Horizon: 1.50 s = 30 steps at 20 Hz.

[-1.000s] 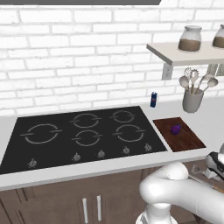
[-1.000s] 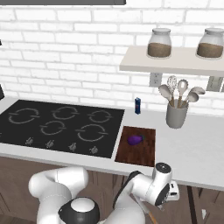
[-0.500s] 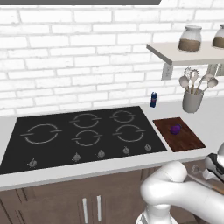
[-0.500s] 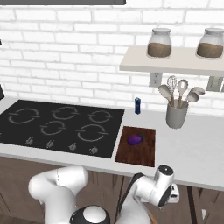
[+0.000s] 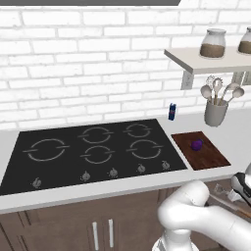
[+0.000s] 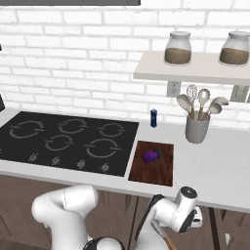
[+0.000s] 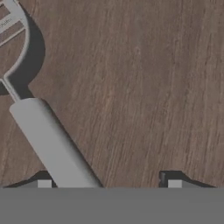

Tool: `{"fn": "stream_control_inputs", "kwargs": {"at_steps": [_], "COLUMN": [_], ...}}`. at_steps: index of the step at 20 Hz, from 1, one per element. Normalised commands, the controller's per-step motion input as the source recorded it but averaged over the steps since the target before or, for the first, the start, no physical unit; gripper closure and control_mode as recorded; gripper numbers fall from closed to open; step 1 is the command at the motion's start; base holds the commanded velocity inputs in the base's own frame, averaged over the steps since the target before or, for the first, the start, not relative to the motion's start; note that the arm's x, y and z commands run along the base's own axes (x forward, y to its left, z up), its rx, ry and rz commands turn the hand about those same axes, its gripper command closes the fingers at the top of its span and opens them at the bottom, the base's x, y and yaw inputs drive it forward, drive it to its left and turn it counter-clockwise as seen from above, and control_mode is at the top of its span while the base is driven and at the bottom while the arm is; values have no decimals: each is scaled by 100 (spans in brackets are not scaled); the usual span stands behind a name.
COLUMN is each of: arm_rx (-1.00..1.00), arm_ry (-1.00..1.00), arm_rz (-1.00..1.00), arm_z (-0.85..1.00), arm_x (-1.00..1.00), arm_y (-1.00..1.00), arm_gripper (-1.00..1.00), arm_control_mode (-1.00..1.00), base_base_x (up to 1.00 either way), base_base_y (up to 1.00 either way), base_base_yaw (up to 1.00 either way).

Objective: Place the appropriate cutting tool for cutting the eggplant skin on the cutting board.

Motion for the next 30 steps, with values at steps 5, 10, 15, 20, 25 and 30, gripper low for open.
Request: {"fn": "stream_control_inputs", "kwargs": {"at_steps": [5, 10, 15, 20, 25, 30], "arm_rx": [5, 2, 0, 0, 8, 10], "arm_ry": [2, 0, -1, -8, -4, 0], "arm_rz": [0, 0, 0, 0, 1, -2], "arm_z": [-28, -18, 32, 99, 100, 94], "arm_x": [-8, -72, -39, -35, -77, 11], "arm_y": [-3, 0, 7, 21, 26, 48], "arm_gripper": [100, 100, 100, 100, 100, 100], "arm_control_mode": [-100, -100, -100, -100, -100, -100], "base_base_x": [0, 0, 0, 0, 0, 0], "base_base_y": [0, 0, 0, 0, 0, 0], "base_base_yaw": [0, 0, 0, 0, 0, 0]}}
